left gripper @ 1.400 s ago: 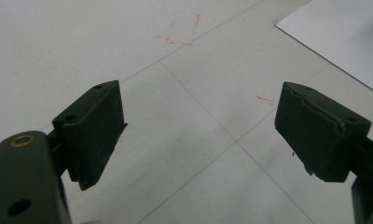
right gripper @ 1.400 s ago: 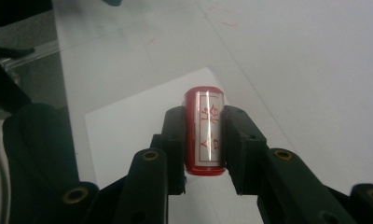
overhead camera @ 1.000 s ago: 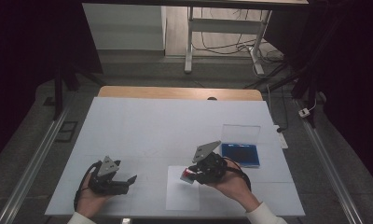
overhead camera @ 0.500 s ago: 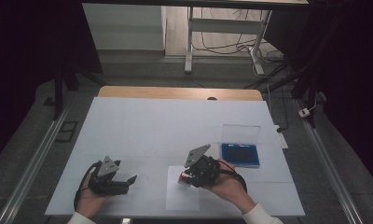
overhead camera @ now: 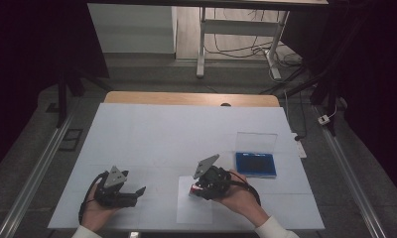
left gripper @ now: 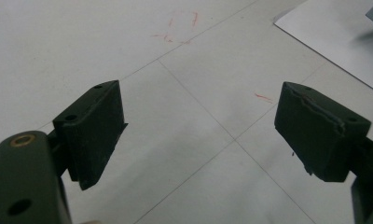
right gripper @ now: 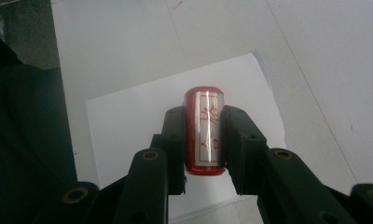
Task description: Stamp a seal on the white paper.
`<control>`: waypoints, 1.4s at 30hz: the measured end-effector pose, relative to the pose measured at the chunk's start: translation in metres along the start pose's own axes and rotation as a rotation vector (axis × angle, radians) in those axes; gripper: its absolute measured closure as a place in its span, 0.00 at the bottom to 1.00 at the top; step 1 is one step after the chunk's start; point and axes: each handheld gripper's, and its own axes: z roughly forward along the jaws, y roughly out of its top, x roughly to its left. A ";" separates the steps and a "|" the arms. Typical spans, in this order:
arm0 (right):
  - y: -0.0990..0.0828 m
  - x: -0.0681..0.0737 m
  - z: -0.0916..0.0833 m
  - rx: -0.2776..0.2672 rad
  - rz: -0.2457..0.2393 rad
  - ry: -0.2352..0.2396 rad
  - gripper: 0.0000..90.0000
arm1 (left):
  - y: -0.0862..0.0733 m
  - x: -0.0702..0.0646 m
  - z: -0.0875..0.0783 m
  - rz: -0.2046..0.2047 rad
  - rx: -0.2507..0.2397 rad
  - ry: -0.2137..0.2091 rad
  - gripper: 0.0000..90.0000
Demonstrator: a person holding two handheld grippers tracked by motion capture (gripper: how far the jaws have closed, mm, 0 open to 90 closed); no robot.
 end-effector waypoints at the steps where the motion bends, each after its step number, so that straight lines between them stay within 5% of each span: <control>1: 0.000 -0.001 0.001 -0.002 -0.012 -0.002 0.78 | 0.000 0.000 0.000 0.000 0.001 -0.001 0.18; 42: 0.006 0.007 0.019 0.064 -0.040 -0.043 0.78 | -0.001 0.000 0.001 0.001 0.009 -0.002 0.19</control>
